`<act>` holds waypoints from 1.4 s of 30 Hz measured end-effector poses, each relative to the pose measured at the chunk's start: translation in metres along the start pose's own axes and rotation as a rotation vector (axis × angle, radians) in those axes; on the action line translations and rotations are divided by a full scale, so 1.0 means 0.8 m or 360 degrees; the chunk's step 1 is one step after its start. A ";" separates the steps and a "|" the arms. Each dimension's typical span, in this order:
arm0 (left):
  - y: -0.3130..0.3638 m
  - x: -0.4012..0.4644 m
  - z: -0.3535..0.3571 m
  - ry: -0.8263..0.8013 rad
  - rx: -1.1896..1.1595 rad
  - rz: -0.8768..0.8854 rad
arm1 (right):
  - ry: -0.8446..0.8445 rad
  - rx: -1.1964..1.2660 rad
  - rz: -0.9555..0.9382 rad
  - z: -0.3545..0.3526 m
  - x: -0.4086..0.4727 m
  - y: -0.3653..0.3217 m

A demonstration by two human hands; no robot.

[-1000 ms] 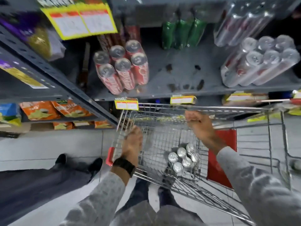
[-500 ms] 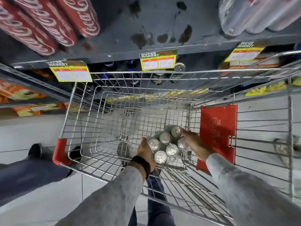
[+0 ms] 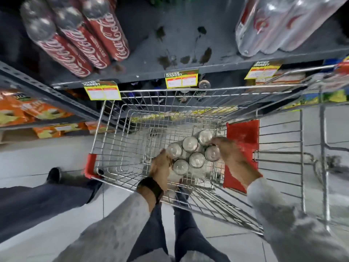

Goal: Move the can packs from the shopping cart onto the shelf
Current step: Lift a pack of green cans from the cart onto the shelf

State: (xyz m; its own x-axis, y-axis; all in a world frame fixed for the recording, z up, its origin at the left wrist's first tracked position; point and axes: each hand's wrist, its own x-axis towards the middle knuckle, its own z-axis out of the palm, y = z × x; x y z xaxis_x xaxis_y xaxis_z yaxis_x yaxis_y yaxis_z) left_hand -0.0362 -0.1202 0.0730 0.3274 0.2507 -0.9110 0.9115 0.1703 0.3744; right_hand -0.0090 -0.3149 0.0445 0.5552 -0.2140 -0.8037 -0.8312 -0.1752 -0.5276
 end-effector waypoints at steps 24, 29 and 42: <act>0.349 -0.117 -0.003 -0.0304 -0.0268 0.0871 | 0.0362 -0.0333 -0.0655 -0.057 -0.066 -0.424; 0.366 -0.084 0.009 -0.0301 -0.0241 0.0849 | 0.0332 -0.0303 -0.0624 -0.049 -0.017 -0.432; 0.298 -0.036 0.025 -0.0350 -0.0220 0.0975 | -0.0074 0.0663 -0.0654 -0.055 0.025 -0.364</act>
State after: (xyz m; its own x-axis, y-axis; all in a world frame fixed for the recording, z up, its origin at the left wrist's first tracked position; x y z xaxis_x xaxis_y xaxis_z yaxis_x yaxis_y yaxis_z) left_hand 0.1761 -0.1058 0.1853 0.8327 0.1430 -0.5349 0.5088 0.1833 0.8411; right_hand 0.2454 -0.3105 0.1937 0.8402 -0.1645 -0.5167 -0.4942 0.1598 -0.8545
